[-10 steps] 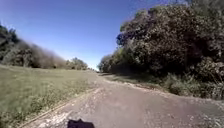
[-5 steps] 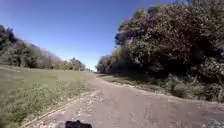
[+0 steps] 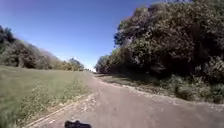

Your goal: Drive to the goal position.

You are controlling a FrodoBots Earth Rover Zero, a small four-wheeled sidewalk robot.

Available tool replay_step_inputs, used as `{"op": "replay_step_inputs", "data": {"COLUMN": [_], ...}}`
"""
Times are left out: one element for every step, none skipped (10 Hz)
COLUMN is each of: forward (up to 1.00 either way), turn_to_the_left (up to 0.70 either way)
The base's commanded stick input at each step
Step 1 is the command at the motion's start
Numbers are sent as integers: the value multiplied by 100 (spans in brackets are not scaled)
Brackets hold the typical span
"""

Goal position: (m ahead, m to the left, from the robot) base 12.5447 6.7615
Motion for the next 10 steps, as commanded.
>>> {"op": "replay_step_inputs", "data": {"forward": [50, 50, 50, 50, 50, 50, 50, 50, 50, 50], "turn_to_the_left": [0, 0, 0, 0, 0, 0, 0, 0, 0, 0]}}
